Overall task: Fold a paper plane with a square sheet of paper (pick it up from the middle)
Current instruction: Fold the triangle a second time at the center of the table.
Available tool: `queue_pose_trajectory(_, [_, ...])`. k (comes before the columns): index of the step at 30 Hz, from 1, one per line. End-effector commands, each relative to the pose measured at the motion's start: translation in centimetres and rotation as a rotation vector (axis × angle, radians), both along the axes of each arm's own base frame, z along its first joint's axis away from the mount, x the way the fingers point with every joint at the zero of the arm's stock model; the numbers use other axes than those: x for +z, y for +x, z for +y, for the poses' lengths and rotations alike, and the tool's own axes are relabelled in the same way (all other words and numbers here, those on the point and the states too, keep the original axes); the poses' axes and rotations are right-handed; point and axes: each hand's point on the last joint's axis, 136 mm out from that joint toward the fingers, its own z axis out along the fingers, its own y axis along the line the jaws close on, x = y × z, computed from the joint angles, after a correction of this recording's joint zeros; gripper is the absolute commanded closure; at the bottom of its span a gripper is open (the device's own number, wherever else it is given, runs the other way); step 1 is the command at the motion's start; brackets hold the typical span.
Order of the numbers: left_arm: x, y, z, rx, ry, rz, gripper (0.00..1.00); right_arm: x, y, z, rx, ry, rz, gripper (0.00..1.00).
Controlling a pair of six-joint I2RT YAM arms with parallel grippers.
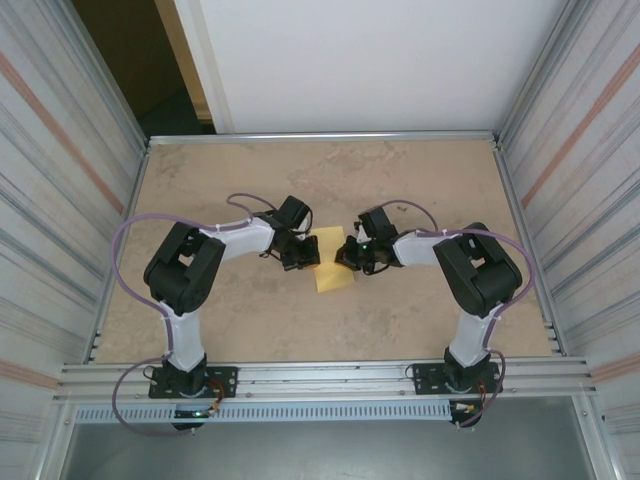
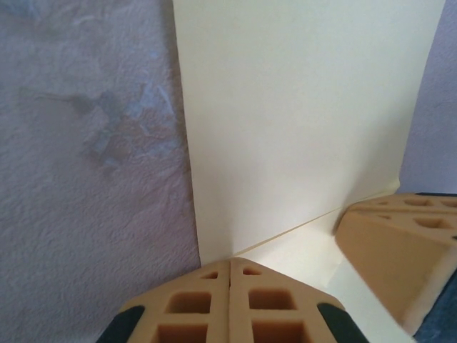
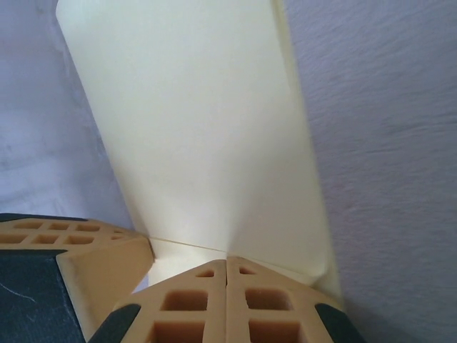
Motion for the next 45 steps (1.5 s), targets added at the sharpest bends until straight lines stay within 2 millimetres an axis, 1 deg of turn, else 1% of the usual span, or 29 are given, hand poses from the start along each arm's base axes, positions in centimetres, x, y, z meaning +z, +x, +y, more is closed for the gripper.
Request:
queue_pose_trajectory(1, [-5.3,-3.2,4.6,0.01,0.236,0.132,0.96,-1.5,0.1,-4.4,-0.093,-0.071,0.025,1.0])
queue_pose_trajectory(3, [-5.3,-3.1,4.5,0.008,0.232,0.132,0.96,-1.3,0.8,-6.2,-0.139,-0.068,0.02,1.0])
queue_pose_trajectory(5, [-5.2,-3.0,4.3,0.002,0.226,0.125,0.96,-0.4,1.3,-7.3,-0.164,-0.061,0.006,1.0])
queue_pose_trajectory(8, [-4.8,-2.4,3.9,-0.017,0.216,0.108,0.96,1.8,1.8,-7.5,-0.154,-0.072,-0.052,1.0])
queue_pose_trajectory(10, [-4.3,-2.0,3.5,-0.038,0.205,0.09,0.96,3.4,1.7,-6.7,-0.122,-0.081,-0.094,1.0])
queue_pose_trajectory(12, [-3.9,-1.6,2.9,-0.07,0.184,0.068,0.96,4.5,1.1,-5.2,-0.07,-0.092,-0.127,1.0])
queue_pose_trajectory(15, [-3.4,-1.3,2.2,-0.119,0.161,0.047,0.96,4.7,-0.1,-2.2,0.01,-0.073,-0.12,1.0])
queue_pose_trajectory(18, [-3.2,-1.1,2.1,-0.141,0.158,0.034,0.96,4.1,-0.8,0.7,0.061,-0.027,-0.092,1.0])
queue_pose_trajectory(20, [-3.1,-1.0,2.0,-0.148,0.155,0.026,0.96,3.5,-1.0,2.0,0.076,-0.003,-0.069,1.0])
queue_pose_trajectory(22, [-2.9,-0.8,1.9,-0.149,0.15,0.021,0.96,2.9,-1.2,2.8,0.085,0.012,-0.05,1.0])
queue_pose_trajectory(24, [-2.9,-0.8,1.7,-0.152,0.142,0.021,0.96,2.3,-1.4,3.0,0.087,0.016,-0.031,1.0])
queue_pose_trajectory(28, [-2.8,-0.6,1.5,-0.154,0.132,0.018,0.96,0.8,-1.9,2.4,0.084,0.001,0.007,1.0])
queue_pose_trajectory(32, [-2.5,-0.6,1.3,-0.159,0.122,0.018,0.95,-1.4,-2.8,1.2,0.067,-0.032,0.064,1.0])
queue_pose_trajectory(34, [-2.0,-0.4,1.0,-0.159,0.111,0.008,0.95,-2.6,-3.3,0.4,0.055,-0.066,0.096,1.0])
queue_pose_trajectory(36, [-0.8,0.1,0.5,-0.16,0.092,-0.011,0.95,-3.7,-3.8,-0.3,0.042,-0.106,0.127,1.0])
queue_pose_trajectory(39, [2.2,1.2,-0.4,-0.148,0.043,-0.079,0.94,-4.9,-4.5,-1.3,0.023,-0.151,0.161,1.0])
queue_pose_trajectory(41, [4.5,1.6,-0.8,-0.125,-0.008,-0.134,0.91,-5.4,-4.7,-1.8,0.011,-0.168,0.178,1.0])
queue_pose_trajectory(43, [6.1,1.5,-1.1,-0.098,-0.058,-0.16,0.89,-5.8,-4.8,-2.1,0.004,-0.174,0.189,1.0])
queue_pose_trajectory(45, [6.7,0.8,-1.3,-0.076,-0.113,-0.164,0.87,-6.0,-4.9,-2.2,0.0,-0.18,0.196,1.0])
